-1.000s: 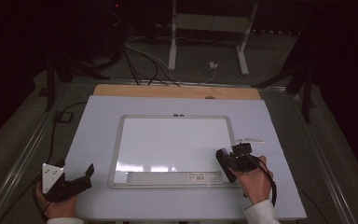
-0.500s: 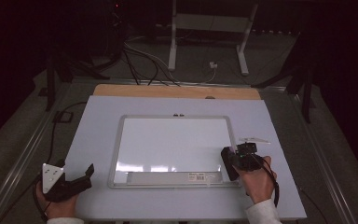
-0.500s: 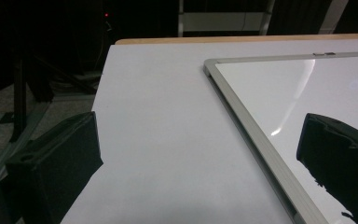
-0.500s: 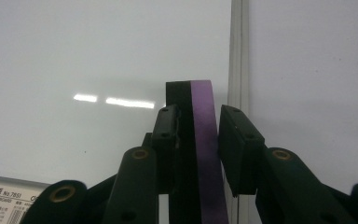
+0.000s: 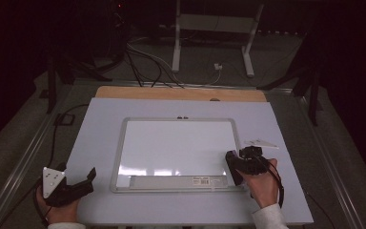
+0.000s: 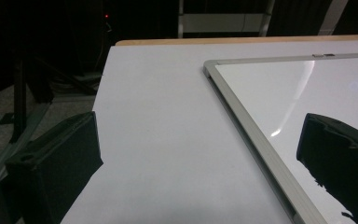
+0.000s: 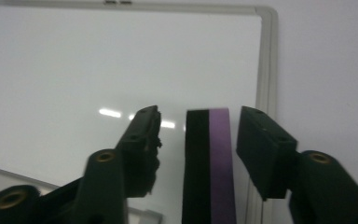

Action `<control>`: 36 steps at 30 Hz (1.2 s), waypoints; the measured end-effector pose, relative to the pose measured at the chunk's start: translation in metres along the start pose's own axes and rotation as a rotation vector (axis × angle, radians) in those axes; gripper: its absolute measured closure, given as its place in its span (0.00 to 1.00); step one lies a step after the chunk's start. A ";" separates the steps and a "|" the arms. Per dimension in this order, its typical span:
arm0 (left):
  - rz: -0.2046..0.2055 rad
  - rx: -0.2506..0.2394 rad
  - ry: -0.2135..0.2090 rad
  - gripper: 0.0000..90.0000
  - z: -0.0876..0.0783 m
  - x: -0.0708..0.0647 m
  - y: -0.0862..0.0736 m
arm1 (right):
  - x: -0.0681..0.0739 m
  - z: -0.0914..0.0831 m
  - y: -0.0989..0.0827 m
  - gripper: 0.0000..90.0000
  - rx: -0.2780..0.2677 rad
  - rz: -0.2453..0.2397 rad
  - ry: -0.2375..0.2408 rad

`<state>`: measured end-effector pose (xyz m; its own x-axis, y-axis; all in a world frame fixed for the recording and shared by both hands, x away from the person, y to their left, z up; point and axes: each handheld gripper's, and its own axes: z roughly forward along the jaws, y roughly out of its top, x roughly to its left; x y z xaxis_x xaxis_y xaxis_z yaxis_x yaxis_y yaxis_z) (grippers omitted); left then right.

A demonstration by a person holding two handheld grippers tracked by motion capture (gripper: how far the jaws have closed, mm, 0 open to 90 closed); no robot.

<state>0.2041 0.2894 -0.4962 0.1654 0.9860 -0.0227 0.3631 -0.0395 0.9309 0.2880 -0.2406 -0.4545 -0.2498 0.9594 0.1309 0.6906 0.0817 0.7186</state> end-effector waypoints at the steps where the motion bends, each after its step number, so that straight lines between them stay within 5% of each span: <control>1: 0.000 0.000 0.000 0.00 0.000 0.000 0.000 | -0.001 0.000 0.000 0.49 -0.011 -0.001 0.006; 17: -0.004 -0.007 0.001 0.00 -0.001 0.000 0.001 | -0.014 -0.019 -0.002 0.18 -0.206 -0.126 0.093; 22: -0.003 -0.010 0.000 0.00 -0.001 -0.001 0.001 | -0.019 -0.025 -0.010 0.17 -0.272 -0.181 0.076; 36: 0.000 -0.030 -0.008 0.00 -0.004 -0.002 0.003 | -0.037 -0.045 -0.039 0.16 -0.397 -0.194 0.131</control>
<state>0.2009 0.2875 -0.4920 0.1728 0.9846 -0.0257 0.3352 -0.0342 0.9415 0.2402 -0.2917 -0.4567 -0.4498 0.8924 0.0352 0.3153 0.1218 0.9412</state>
